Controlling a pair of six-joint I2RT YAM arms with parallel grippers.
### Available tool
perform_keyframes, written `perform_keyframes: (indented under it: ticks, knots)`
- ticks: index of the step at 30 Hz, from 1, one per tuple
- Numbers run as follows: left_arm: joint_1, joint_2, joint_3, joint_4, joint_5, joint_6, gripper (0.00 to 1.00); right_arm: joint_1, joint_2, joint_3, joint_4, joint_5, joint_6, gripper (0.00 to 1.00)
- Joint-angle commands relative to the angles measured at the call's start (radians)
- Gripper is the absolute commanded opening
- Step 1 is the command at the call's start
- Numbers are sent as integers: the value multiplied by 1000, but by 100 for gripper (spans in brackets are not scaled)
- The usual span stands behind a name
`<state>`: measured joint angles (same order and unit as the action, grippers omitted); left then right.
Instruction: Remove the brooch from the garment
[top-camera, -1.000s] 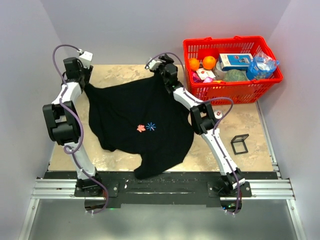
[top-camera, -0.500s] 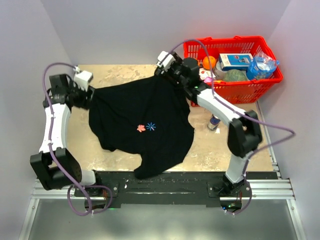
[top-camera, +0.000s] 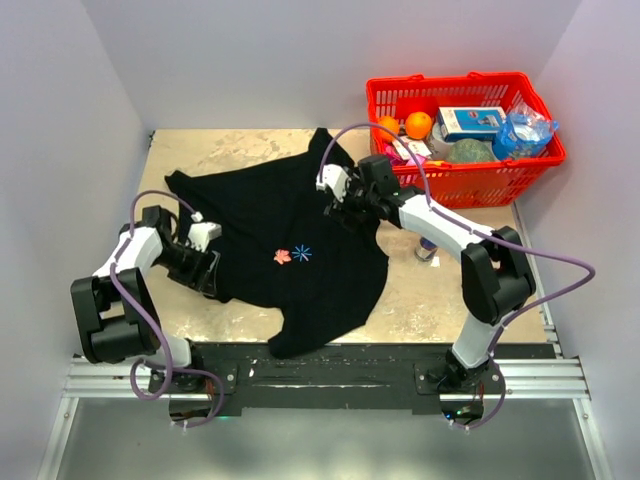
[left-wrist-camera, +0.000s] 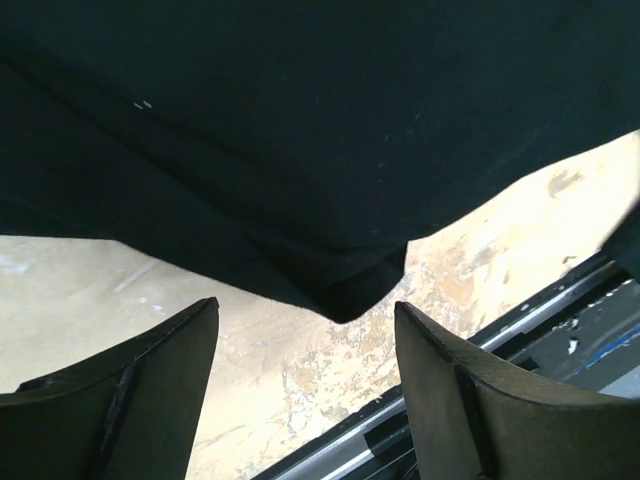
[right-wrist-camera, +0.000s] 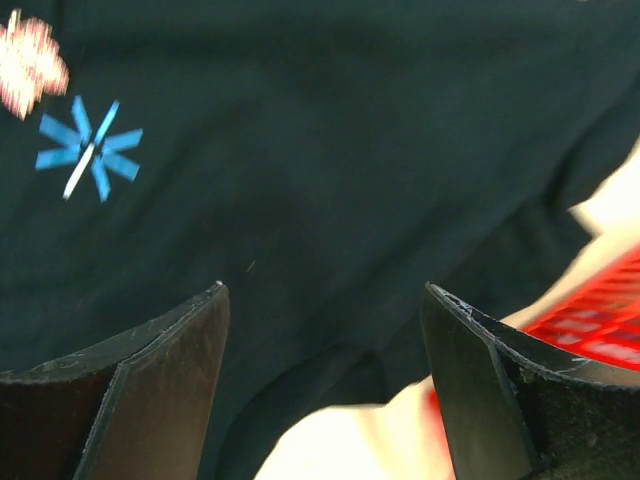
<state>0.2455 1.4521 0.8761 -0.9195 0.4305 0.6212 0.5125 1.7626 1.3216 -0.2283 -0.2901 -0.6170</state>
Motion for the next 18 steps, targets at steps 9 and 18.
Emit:
perform_keyframes:
  ticks: [9, 18]
  knots:
    - [-46, 119, -43, 140, -78, -67, 46, 20, 55, -102, -16, 58, -75, 74]
    - [-41, 65, 96, -47, -97, 44, 0, 18, 121, -81, -51, 100, -84, 66]
